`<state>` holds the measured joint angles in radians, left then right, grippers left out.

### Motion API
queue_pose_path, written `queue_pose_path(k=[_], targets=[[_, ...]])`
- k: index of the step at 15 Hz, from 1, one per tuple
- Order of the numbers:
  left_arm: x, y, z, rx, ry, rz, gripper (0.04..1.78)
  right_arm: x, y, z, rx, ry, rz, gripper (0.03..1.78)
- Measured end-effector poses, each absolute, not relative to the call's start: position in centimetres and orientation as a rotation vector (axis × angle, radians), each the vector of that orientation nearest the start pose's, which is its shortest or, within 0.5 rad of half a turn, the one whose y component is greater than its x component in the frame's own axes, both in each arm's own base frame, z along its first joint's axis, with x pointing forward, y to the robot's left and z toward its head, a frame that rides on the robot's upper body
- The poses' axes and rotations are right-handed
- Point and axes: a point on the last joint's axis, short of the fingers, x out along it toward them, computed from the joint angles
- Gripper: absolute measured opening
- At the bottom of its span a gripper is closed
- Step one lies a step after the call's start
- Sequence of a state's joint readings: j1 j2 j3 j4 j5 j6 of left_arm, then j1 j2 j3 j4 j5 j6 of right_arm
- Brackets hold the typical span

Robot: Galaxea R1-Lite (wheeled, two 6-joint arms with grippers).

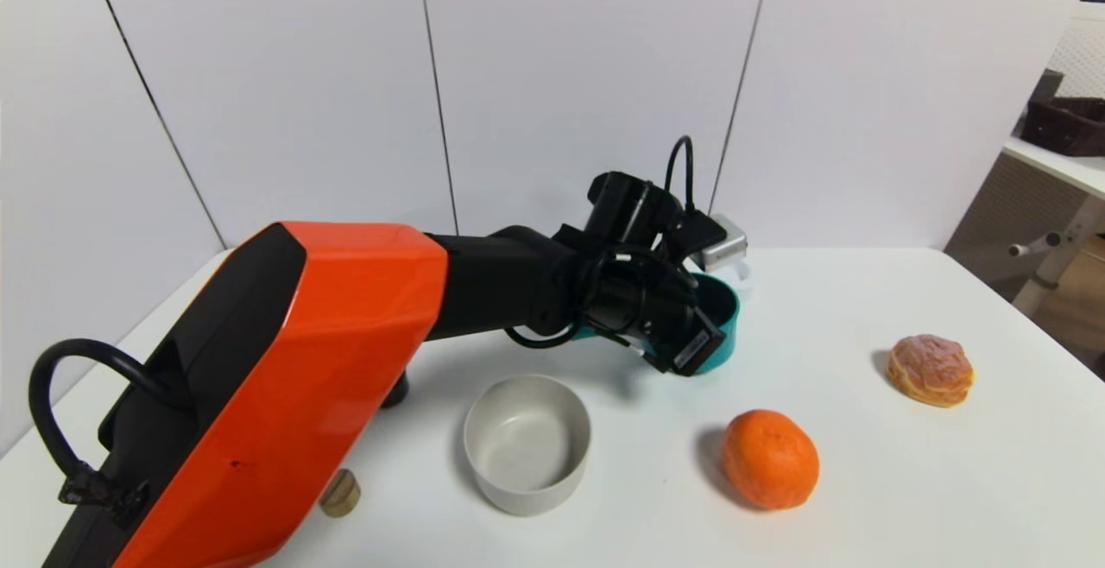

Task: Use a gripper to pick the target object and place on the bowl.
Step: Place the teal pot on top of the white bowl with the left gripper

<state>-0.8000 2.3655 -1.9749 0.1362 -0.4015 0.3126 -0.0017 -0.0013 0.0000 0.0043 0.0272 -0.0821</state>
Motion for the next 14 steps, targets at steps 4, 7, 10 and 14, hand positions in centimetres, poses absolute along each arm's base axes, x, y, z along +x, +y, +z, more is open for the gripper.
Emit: queue_pose_path(k=[4, 7, 10, 14], targets=[[33.6, -34.1, 18.1, 0.42, 0.359, -1.236, 0.07, -2.3, 0.1, 7.5, -0.082, 0.002, 0.025, 1.71], [33.5, -33.3, 19.2, 0.437, 0.342, -1.228, 0.07, -2.3, 0.1, 7.5, -0.082, 0.003, 0.026, 1.71], [33.4, -32.9, 19.9, 0.448, 0.326, -1.228, 0.07, -2.3, 0.1, 7.5, -0.082, 0.002, 0.025, 1.71], [32.0, -31.3, 21.5, 0.568, 0.355, -1.229, 0.07, -2.3, 0.1, 7.5, -0.082, 0.002, 0.026, 1.71]])
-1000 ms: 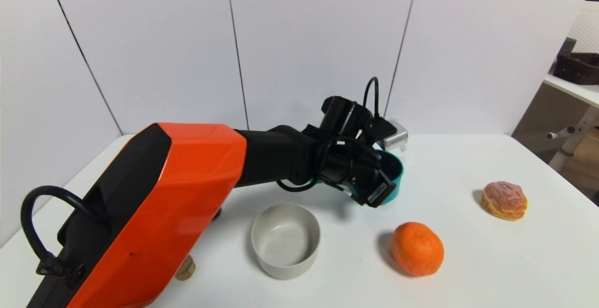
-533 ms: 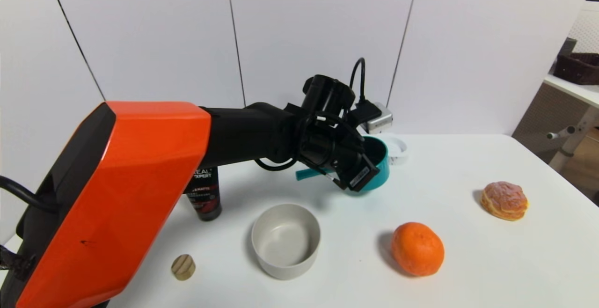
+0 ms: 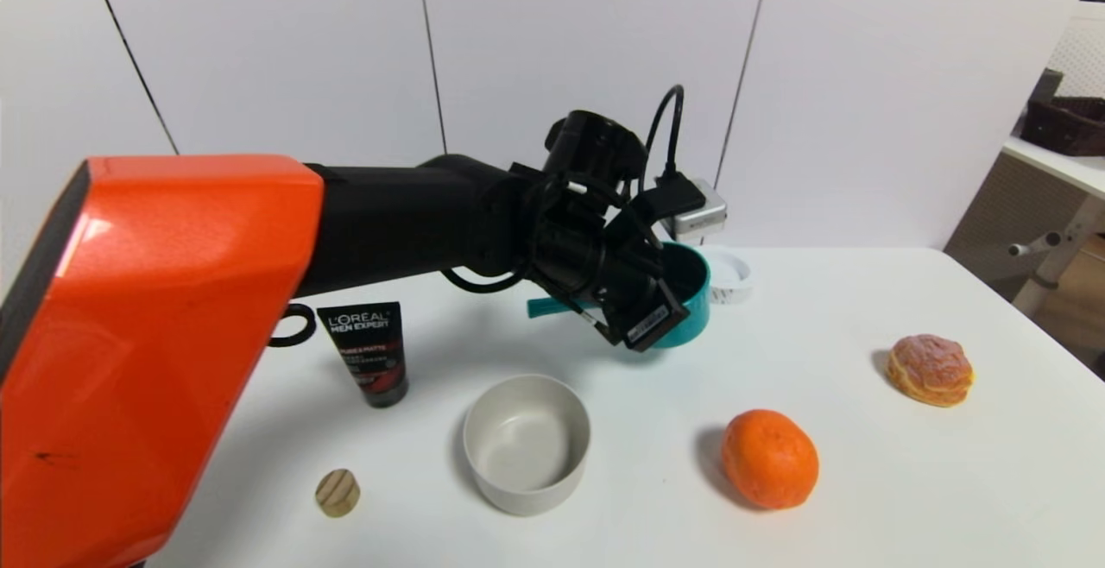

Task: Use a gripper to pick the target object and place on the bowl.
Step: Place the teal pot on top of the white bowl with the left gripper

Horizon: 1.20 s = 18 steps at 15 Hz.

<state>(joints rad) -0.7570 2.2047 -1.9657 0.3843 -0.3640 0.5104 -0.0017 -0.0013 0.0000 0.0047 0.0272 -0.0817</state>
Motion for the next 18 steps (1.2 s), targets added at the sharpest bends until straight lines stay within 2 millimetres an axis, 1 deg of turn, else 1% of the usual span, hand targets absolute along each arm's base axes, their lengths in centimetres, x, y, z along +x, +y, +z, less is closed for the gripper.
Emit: queue_pose_path(k=[5, 8, 10, 15, 18], targets=[[28.7, -27.3, 25.0, 0.778, 0.409, -1.254, 0.07, -2.3, 0.1, 7.5, -0.082, 0.002, 0.025, 1.71], [26.8, -25.4, 26.5, 0.852, 0.422, -1.266, 0.07, -2.3, 0.1, 7.5, -0.082, 0.002, 0.025, 1.71], [25.7, -24.3, 26.8, 0.893, 0.436, -1.255, 0.07, -2.3, 0.1, 7.5, -0.082, 0.002, 0.026, 1.71], [22.5, -21.4, 25.8, 0.925, 0.529, -1.254, 0.07, -2.3, 0.1, 7.5, -0.082, 0.002, 0.025, 1.71], [21.7, -20.6, 25.9, 0.927, 0.539, -1.251, 0.07, -2.3, 0.1, 7.5, -0.082, 0.002, 0.025, 1.71]])
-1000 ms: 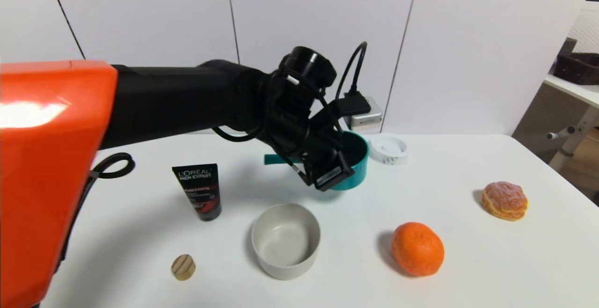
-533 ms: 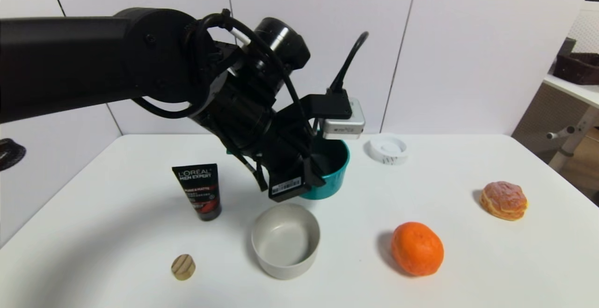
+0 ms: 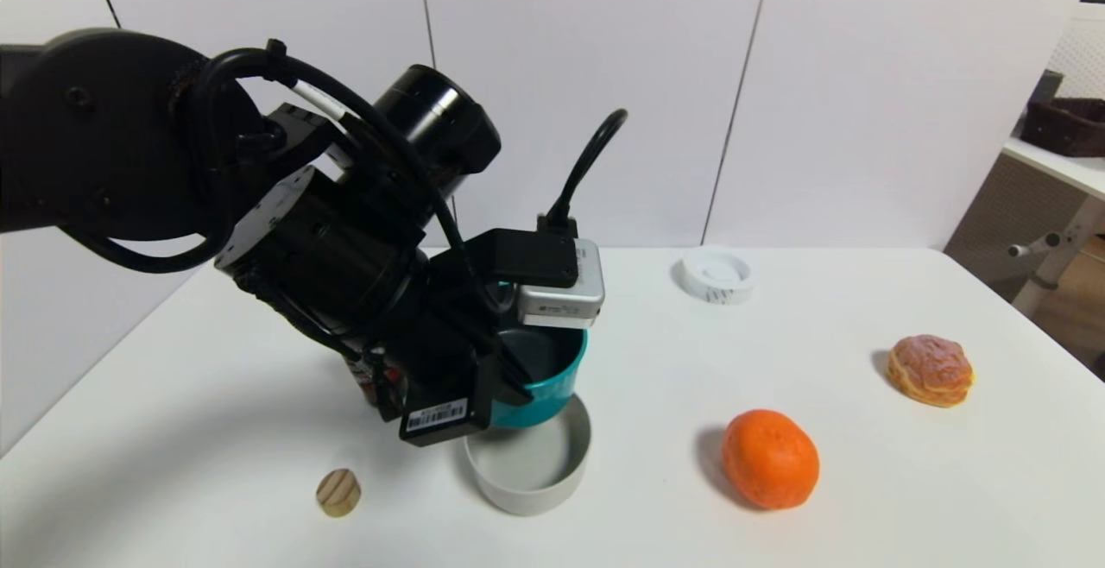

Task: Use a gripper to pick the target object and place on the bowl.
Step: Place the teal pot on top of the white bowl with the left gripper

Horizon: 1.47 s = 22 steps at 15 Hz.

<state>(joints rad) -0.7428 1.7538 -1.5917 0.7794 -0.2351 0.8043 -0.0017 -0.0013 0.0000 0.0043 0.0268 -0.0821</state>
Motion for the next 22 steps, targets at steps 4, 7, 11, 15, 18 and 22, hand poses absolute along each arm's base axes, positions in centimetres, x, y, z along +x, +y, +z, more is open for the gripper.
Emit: queue_pose_path(k=[4, 7, 11, 15, 18, 22], targets=[[21.2, -20.7, 25.5, 0.913, 0.531, -1.256, 0.07, -2.3, 0.1, 7.5, -0.082, 0.002, 0.025, 1.71], [20.9, -21.2, 24.8, 0.884, 0.514, -1.254, 0.07, -2.3, 0.1, 7.5, -0.082, 0.002, 0.026, 1.71], [20.4, -21.3, 23.9, 0.885, 0.529, -1.269, 0.07, -2.3, 0.1, 7.5, -0.082, 0.002, 0.025, 1.71], [19.8, -21.1, 23.1, 0.885, 0.566, -1.281, 0.07, -2.3, 0.1, 7.5, -0.082, 0.002, 0.026, 1.71], [19.7, -21.0, 22.8, 0.887, 0.575, -1.284, 0.07, -2.3, 0.1, 7.5, -0.082, 0.002, 0.026, 1.71], [20.1, -21.5, 22.8, 0.879, 0.528, -1.276, 0.07, -2.3, 0.1, 7.5, -0.082, 0.002, 0.026, 1.71]])
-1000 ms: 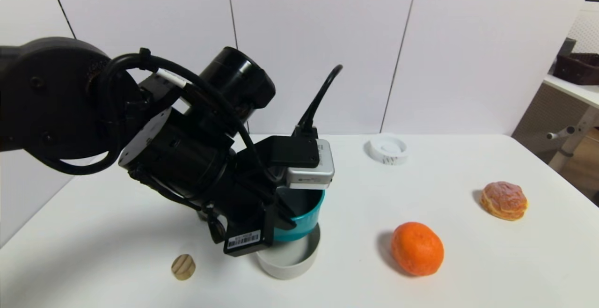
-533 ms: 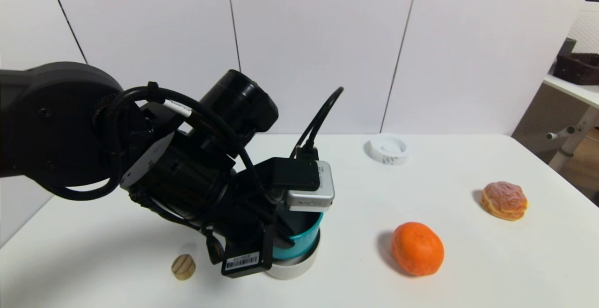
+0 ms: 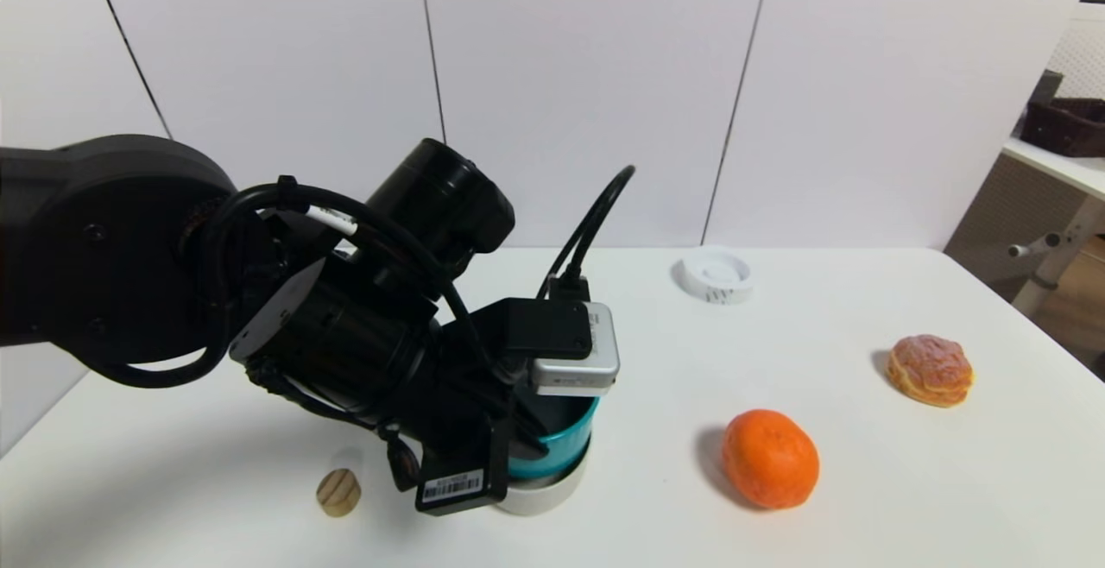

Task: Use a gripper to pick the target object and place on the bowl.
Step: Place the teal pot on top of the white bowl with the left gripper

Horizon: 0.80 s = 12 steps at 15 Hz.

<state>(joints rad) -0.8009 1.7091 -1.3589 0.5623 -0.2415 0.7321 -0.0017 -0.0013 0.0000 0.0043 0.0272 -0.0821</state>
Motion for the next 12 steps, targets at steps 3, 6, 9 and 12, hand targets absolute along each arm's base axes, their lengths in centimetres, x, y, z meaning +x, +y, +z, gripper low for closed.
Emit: queue_pose_path(k=[3, 6, 9, 12], targets=[[20.17, -21.6, 22.65, 0.869, 0.526, -1.272, 0.07, -2.29, 0.06, 7.5, -0.082, 0.002, 0.025, 1.71], [20.09, -21.56, 22.33, 0.87, 0.544, -1.274, 0.07, -2.29, 0.07, 7.5, -0.082, 0.002, 0.026, 1.71], [20.06, -21.53, 22.2, 0.87, 0.55, -1.276, 0.07, -2.29, 0.06, 7.5, -0.082, 0.002, 0.025, 1.71], [20.06, -21.53, 22.2, 0.87, 0.548, -1.276, 0.07, -2.29, 0.07, 7.51, -0.082, 0.002, 0.026, 1.71]])
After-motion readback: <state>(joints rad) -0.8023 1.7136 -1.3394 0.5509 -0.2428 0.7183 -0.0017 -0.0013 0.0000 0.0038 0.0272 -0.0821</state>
